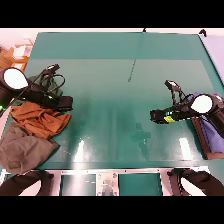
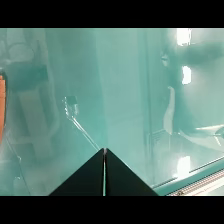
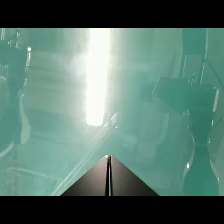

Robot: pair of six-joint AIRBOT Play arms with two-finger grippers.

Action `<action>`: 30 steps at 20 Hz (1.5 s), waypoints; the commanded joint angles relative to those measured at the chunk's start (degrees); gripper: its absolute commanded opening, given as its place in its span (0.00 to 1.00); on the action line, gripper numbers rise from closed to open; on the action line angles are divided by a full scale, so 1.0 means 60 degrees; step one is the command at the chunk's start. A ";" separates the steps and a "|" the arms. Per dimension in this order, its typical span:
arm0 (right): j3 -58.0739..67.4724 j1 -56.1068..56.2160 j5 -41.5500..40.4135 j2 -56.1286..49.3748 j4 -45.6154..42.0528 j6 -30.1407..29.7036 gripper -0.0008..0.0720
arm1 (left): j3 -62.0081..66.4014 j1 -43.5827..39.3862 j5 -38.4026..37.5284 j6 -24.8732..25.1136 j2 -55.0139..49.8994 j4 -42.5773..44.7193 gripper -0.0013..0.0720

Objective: Fold the shirts.

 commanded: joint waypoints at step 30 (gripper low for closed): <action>0.0000 0.0004 -0.1162 -0.0084 0.0000 0.0004 0.48 | 0.1348 0.4721 0.4838 -0.0361 -0.2568 0.4761 1.00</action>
